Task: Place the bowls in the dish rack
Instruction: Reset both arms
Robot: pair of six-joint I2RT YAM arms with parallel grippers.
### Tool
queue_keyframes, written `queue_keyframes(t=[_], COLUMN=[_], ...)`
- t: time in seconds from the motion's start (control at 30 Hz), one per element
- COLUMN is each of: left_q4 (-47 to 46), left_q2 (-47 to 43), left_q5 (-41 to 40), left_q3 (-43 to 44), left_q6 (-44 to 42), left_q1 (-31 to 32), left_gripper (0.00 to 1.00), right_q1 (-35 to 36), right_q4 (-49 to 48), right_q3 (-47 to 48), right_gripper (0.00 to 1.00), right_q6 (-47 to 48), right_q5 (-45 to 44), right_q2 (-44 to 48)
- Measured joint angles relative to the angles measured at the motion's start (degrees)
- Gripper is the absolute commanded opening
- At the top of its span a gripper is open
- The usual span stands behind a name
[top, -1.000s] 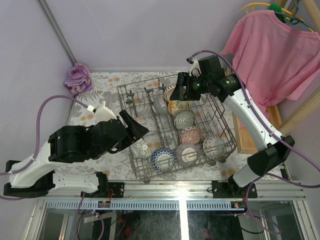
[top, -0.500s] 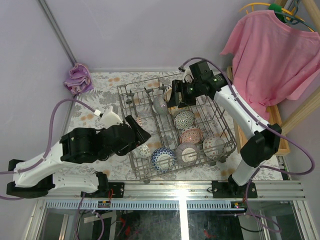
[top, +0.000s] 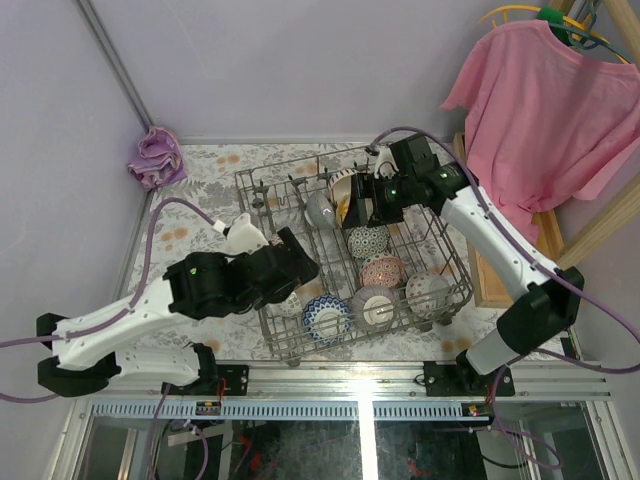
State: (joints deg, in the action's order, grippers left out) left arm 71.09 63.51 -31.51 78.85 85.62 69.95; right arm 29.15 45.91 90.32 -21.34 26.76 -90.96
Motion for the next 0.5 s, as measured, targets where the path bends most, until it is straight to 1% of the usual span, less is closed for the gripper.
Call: queue_keyframes(t=[0.03, 0.07, 0.1, 0.27, 0.4, 0.5], left_q4=[-1.2, -2.7, -4.4, -12.2, -16.0, -18.1], left_q2=[0.7, 1.1, 1.2, -0.6, -0.9, 0.1], left_q5=[0.2, 0.5, 1.0, 3.9, 6.1, 6.2], left_q3=[-0.4, -1.1, -2.2, -7.7, -8.4, -8.0], left_q6=[-0.9, -2.2, -3.5, -11.3, -18.3, -23.6], left_q1=[-1.2, -2.8, -5.0, -17.7, -24.9, -28.1], left_gripper=[1.0, 1.0, 1.0, 1.0, 1.0, 1.0], right_q1=[0.0, 0.0, 0.0, 0.0, -0.5, -2.3], right_q4=[0.1, 0.2, 0.4, 1.4, 2.0, 3.3], right_q3=[-0.4, -1.0, -1.4, -3.1, -4.0, -4.8], right_gripper=[0.84, 0.9, 0.99, 0.99, 0.99, 0.99], right_q6=[0.0, 0.1, 0.3, 1.5, 3.4, 4.7], right_q5=[-0.4, -1.1, -2.2, -7.9, -15.1, -22.2], right_q2=[1.1, 2.5, 4.0, 11.1, 14.9, 16.4])
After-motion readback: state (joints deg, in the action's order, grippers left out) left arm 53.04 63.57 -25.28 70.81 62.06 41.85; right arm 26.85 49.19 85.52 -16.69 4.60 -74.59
